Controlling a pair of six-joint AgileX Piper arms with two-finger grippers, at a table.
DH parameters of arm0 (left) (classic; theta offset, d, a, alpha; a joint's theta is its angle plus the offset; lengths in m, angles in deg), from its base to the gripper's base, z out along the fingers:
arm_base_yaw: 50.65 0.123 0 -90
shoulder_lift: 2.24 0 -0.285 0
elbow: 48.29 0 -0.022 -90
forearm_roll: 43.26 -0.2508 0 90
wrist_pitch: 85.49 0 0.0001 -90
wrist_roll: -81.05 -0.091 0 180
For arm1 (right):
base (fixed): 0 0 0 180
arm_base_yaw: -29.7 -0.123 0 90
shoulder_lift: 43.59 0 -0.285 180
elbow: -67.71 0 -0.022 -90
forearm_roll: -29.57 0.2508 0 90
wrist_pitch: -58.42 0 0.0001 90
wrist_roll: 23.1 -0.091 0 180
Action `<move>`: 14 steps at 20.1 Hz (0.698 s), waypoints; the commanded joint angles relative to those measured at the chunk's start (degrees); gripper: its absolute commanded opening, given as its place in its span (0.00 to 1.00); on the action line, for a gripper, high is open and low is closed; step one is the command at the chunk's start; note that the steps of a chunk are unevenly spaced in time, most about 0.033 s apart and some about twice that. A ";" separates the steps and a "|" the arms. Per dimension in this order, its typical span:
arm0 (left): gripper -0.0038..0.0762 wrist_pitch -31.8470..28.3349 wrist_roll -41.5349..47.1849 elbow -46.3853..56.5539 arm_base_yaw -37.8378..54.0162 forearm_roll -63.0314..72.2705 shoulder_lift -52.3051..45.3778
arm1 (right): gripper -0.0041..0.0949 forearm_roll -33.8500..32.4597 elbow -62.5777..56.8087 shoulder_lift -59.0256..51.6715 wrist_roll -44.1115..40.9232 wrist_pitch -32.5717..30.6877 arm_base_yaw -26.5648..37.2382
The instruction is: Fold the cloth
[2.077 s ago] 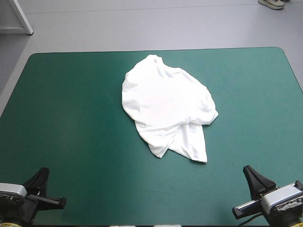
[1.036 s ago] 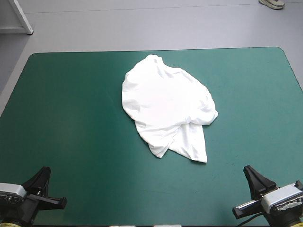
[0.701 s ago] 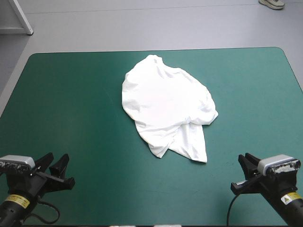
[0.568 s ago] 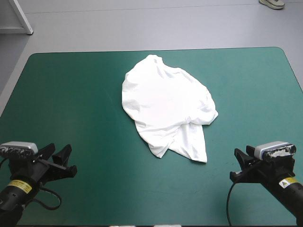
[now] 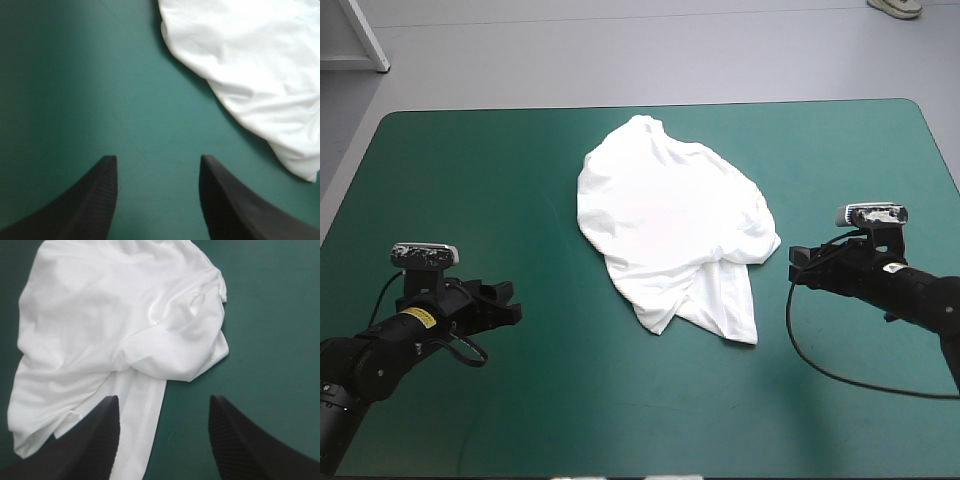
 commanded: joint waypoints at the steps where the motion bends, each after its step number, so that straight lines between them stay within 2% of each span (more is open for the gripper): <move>1: 0.52 -5.48 -1.57 -2.05 -0.11 2.14 1.21 | 0.56 2.18 5.97 7.62 3.10 2.98 -0.16; 5: 0.52 -5.20 -1.57 -2.05 -0.11 2.15 1.85 | 0.56 2.96 10.92 17.72 5.22 4.17 -0.16; 8: 0.52 -4.65 -1.72 -2.05 -0.11 2.15 2.35 | 0.56 2.90 14.09 24.83 7.37 4.27 -3.05; 12: 0.52 -2.82 -1.72 -2.05 -0.11 2.24 2.35 | 0.56 -5.09 18.22 33.25 4.29 11.54 -9.12; 14: 0.52 -2.15 -1.72 -2.05 -0.11 2.24 2.35 | 0.56 -5.79 19.50 35.48 3.86 13.36 -9.33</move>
